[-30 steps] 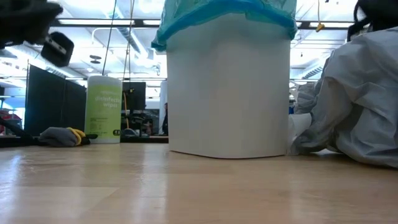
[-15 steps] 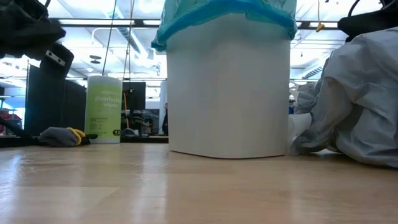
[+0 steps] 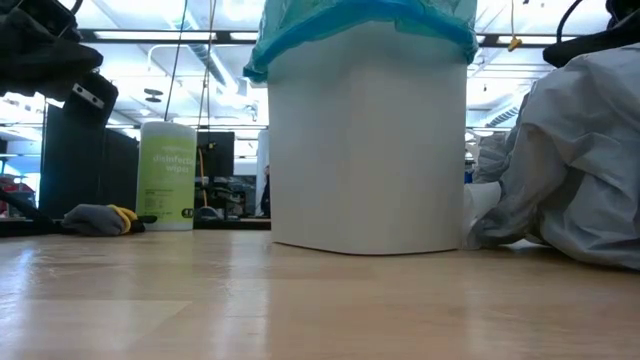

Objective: Place trash/remove bag and relplace
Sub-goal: Return to Home Position

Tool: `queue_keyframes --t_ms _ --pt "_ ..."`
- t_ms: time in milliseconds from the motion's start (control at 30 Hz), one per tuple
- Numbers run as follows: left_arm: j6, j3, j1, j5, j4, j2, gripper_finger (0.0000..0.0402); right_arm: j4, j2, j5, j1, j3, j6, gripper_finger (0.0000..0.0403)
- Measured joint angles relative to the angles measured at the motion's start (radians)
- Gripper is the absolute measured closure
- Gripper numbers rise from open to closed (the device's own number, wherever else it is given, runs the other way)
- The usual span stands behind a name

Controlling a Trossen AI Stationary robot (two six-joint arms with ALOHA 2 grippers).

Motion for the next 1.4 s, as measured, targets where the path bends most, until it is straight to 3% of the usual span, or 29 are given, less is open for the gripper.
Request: queue_keyframes --t_ms 1400 --pt "-0.001 -0.001 0.0 -0.003 0.005 0.0 0.0385 0.002 0.0 0.0 0.0 -0.001 -0.002 0.0399"
